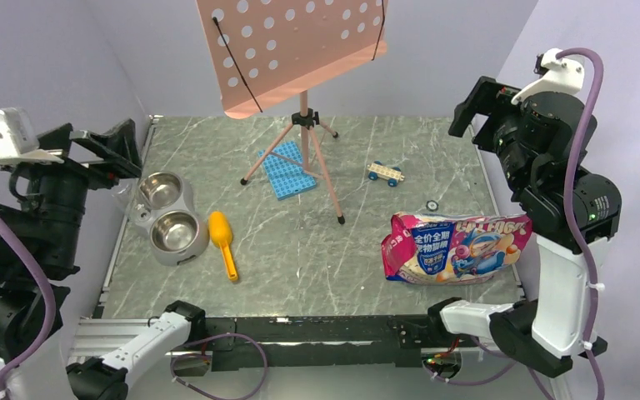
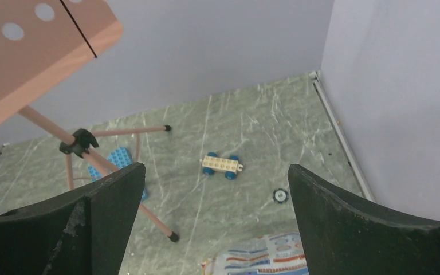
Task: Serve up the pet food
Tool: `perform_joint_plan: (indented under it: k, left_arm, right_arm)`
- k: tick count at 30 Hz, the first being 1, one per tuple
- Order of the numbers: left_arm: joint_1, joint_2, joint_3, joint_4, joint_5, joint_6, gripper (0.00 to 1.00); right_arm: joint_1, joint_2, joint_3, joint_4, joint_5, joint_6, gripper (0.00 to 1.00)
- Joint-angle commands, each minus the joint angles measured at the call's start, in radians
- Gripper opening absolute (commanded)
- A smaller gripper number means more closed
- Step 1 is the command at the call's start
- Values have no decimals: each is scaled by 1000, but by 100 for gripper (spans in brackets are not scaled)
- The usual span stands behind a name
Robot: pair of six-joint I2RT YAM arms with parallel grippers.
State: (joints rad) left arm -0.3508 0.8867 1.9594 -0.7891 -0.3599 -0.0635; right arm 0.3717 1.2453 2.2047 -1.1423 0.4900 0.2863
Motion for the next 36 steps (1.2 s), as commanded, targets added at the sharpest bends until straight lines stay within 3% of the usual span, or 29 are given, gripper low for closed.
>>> perform_joint_plan:
  k: [1,4,6,13,19,23,27,32,36]
  left_arm:
    - [5,-64,-103,-64,-65,-183,99]
    - [5,-138,-247,-124,-107,-323,99]
    - [4,-185,-336,-134,-62,-384,99]
    - [4,-230,-554,-34,307,-452,93]
    - [-32,-270,-814,193,603,-668,88]
    - [-177,-326,-958,315,535,-752,85]
    - [-401,-267,-966,353,433,-708,86]
    - [-812,-33,-819,379,110,-514,92]
    - [-885,215,-634,412,97,-333,92]
  right_arm:
    - [-4,-67,-67,-31,16,56,100]
    - [-4,-135,-177,17,-22,69,100]
    - [-4,-163,-214,20,-35,93,100]
    - [-4,-162,-256,-62,-45,190,100]
    - [-5,-226,-306,-62,-41,211,100]
    - [-4,-257,-301,-80,-17,201,100]
    - [-4,-271,-295,-97,-11,195,100]
    - [-4,-270,-276,-117,-13,207,100]
    - [-4,-274,-262,-148,2,226,100]
